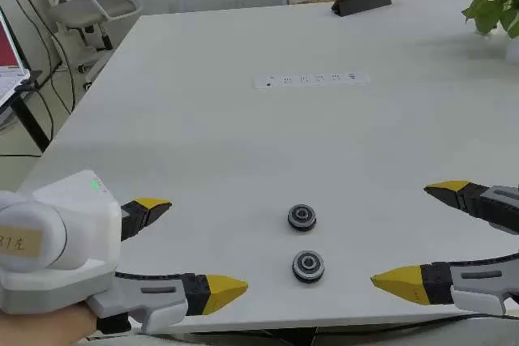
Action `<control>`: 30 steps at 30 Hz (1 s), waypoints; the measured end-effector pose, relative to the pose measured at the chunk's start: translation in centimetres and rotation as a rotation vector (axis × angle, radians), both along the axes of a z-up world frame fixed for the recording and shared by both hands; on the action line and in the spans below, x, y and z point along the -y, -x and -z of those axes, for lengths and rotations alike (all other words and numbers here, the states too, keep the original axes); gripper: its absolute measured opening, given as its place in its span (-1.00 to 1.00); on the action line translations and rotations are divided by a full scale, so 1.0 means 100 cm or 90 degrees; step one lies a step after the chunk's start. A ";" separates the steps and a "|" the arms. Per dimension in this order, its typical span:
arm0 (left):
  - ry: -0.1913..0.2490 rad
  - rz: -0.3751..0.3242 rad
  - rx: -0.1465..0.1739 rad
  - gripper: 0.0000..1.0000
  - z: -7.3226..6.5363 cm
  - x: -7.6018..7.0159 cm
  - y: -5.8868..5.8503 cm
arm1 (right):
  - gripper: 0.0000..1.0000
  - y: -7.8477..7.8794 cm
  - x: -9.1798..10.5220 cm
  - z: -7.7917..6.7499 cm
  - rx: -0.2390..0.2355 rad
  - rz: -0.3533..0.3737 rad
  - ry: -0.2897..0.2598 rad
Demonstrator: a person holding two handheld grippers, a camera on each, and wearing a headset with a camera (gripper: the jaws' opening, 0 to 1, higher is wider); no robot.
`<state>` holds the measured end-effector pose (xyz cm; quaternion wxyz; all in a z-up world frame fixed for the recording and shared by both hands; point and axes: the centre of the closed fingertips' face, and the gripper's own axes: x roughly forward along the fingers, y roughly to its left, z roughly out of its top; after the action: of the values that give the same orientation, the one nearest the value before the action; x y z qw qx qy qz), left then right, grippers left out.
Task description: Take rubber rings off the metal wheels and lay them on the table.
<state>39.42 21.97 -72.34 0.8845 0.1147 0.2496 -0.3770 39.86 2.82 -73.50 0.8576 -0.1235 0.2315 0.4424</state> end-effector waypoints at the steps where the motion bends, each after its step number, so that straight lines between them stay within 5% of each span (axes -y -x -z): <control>1: 0.000 0.000 0.000 0.65 0.000 0.000 0.000 | 0.79 0.001 0.000 0.000 0.000 0.000 0.000; 30: -0.001 0.005 -0.014 0.65 0.007 -0.011 0.009 | 0.79 0.008 -0.005 0.008 -0.009 0.000 0.018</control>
<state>38.47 23.11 -73.07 0.8802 0.1121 0.2588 -0.3816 39.03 3.33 -74.33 0.8542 -0.1321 0.2438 0.4398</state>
